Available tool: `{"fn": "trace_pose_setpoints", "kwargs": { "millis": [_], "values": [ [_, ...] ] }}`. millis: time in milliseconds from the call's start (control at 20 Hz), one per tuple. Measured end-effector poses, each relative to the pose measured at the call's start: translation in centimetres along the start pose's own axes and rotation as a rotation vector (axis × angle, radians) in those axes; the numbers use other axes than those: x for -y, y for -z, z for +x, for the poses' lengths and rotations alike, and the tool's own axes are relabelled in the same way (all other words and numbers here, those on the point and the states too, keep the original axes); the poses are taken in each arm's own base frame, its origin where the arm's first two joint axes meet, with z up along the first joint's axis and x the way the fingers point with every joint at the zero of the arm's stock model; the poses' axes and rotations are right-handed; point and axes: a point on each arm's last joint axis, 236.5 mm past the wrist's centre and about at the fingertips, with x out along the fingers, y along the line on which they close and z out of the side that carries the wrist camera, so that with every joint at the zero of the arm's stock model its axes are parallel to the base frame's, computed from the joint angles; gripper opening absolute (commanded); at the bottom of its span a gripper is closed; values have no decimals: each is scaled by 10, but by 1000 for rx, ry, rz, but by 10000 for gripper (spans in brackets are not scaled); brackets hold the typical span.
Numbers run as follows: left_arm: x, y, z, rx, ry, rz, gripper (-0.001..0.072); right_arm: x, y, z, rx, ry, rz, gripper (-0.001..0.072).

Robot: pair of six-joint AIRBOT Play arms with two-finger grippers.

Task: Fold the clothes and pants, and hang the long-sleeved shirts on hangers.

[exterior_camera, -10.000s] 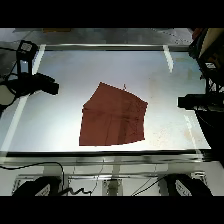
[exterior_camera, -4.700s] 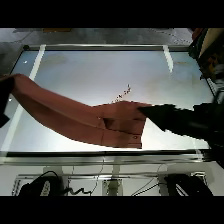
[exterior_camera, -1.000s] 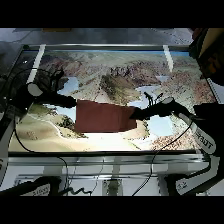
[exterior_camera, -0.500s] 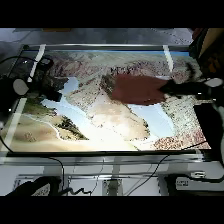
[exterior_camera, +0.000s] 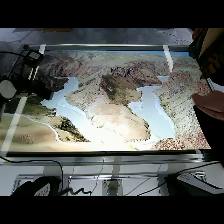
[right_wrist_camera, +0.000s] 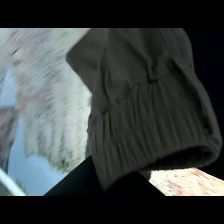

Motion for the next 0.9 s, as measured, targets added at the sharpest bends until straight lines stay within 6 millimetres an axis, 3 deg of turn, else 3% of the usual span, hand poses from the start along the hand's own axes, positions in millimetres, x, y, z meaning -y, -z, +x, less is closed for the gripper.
{"fn": "trace_pose_setpoints", "kwargs": {
  "millis": [100, 150, 200, 250, 300, 350, 500, 550, 650, 750, 800, 900],
  "values": [
    [0, 0, -1, 2, 1, -2, 2, 51, -6, -19, 19, 118, 128, 22],
    [1, -1, -1, 4, 4, -8, 3, 71, -6, -27, 25, 173, 180, 59],
    [2, -1, -1, 6, 6, -9, 3, 91, -6, -34, 31, 229, 233, 288],
    [2, -2, -1, 8, 8, -12, 2, 104, -5, -39, 38, 269, 273, 607],
    [2, -2, -1, 8, 9, -12, 2, 113, -5, -43, 45, 297, 309, 681],
    [3, -2, -1, 9, 11, -13, 3, 119, -3, -46, 44, 317, 335, 686],
    [3, -2, -1, 9, 12, -14, 3, 130, -2, -51, 51, 351, 376, 681],
    [3, -2, -1, 10, 13, -14, 3, 129, -2, -50, 49, 345, 373, 639],
    [3, -2, -1, 10, 13, -15, 2, 118, -1, -45, 33, 307, 328, 348],
    [3, -2, -1, 11, 13, -15, 2, 85, 1, -32, 6, 219, 249, 241],
    [3, -2, -1, 10, 13, -15, 2, 60, 5, -23, -17, 159, 189, 201],
    [3, -2, -1, 10, 13, -15, 2, 4, 23, -2, -79, 48, 28, 24]
  ]
}}
